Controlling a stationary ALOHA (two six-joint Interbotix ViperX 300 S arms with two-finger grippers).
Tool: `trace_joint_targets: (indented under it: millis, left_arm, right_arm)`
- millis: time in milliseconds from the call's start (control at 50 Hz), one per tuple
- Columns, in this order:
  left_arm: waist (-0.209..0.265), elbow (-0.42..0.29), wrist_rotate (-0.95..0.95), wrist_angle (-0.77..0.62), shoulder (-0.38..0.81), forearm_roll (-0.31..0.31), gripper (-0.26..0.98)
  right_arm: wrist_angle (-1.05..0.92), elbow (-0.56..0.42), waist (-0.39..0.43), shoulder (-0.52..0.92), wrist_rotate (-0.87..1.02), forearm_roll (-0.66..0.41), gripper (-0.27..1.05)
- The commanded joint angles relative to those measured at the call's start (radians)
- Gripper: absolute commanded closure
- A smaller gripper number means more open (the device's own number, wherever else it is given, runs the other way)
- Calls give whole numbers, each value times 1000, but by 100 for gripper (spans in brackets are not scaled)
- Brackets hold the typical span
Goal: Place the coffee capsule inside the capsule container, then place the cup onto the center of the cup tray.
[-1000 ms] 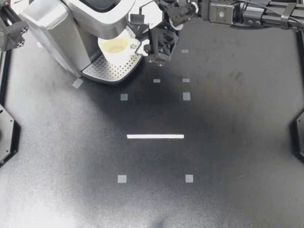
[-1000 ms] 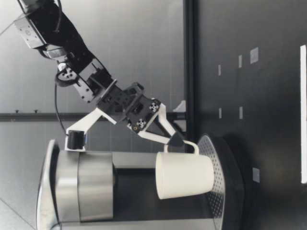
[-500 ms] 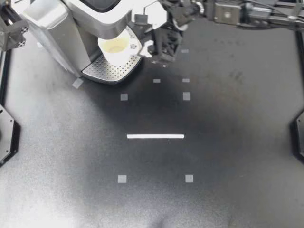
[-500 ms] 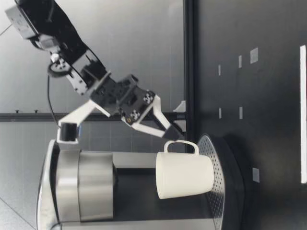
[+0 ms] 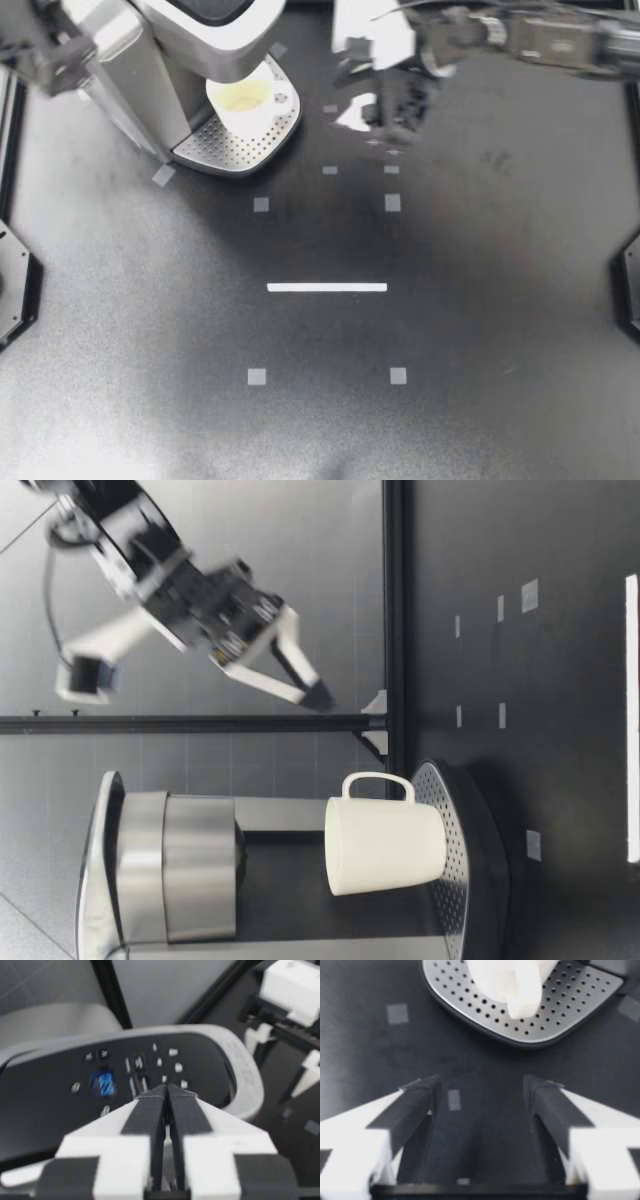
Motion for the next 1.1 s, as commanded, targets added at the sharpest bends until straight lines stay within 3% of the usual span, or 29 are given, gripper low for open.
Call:
trace_joint_targets:
  millis: [0,200,480,1080]
  left_arm:
    - [20,-15,-2,-58,14,3,61]
    - [69,-18,-2,-141,74,0,61]
    - [140,-31,2,-144,143,0,61]
    - [166,-49,8,-132,190,0,61]
  right_arm:
    - [-44,31,31,-97,-2,29,16]
    - [-172,117,101,-204,8,51,16]
    - [-284,178,175,-298,18,101,16]
    - [-287,189,179,-293,17,104,16]
